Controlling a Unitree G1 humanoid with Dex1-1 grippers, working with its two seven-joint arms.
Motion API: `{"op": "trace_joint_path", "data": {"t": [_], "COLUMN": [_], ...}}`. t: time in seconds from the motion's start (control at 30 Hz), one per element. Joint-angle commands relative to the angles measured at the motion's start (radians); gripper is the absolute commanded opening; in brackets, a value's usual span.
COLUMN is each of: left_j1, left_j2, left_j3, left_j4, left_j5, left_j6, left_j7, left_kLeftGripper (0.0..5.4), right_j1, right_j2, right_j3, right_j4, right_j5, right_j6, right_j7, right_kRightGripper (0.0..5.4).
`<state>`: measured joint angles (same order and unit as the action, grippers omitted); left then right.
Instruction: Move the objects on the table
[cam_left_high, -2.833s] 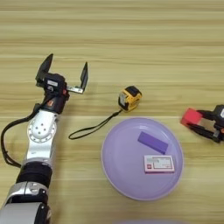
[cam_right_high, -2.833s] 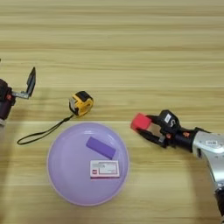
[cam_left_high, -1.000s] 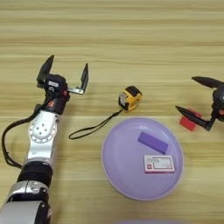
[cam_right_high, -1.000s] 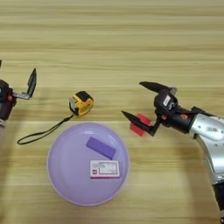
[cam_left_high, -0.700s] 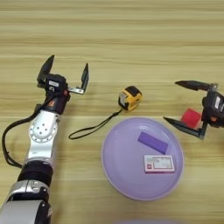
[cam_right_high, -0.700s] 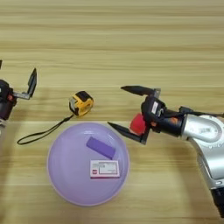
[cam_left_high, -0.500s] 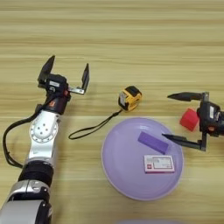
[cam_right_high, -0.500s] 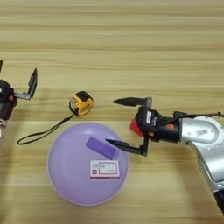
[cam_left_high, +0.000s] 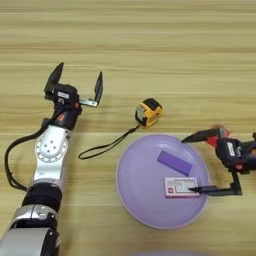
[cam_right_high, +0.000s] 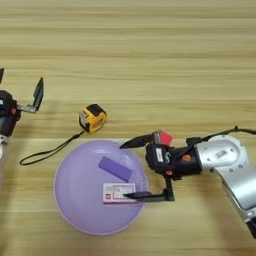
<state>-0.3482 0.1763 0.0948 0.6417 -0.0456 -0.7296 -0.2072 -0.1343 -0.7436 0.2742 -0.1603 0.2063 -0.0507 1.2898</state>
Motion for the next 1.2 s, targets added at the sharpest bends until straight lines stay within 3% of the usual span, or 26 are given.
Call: {"op": "trace_joint_path", "data": {"t": [0.03,0.73,0.87,1.2], "left_j1": [-0.017,-0.011,-0.012,-0.012], "left_j2": [0.0,-0.009,-0.011,-0.01], "left_j3": [-0.005,-0.013,-0.015,-0.027], "left_j4": [0.012,0.002,0.004,0.003], "left_j5": [0.008,0.016,0.019,0.019], "left_j6": [-0.002,-0.003,-0.004,-0.004], "left_j7": [0.005,0.016,0.019,0.03], "left_kLeftGripper": [5.4,5.4,5.4,5.4], "right_j1": [-0.009,-0.089,-0.104,-0.136], "right_j2": [-0.017,0.013,0.014,-0.001], "right_j3": [0.038,0.186,0.196,0.23], "right_j4": [-0.015,-0.023,-0.026,-0.01], "right_j5": [-0.037,-0.158,-0.154,-0.193], "right_j6": [0.015,0.167,0.2,0.213], "right_j7": [0.014,0.0,0.015,0.044], "right_kRightGripper": [5.39,5.39,5.39,5.39]}}
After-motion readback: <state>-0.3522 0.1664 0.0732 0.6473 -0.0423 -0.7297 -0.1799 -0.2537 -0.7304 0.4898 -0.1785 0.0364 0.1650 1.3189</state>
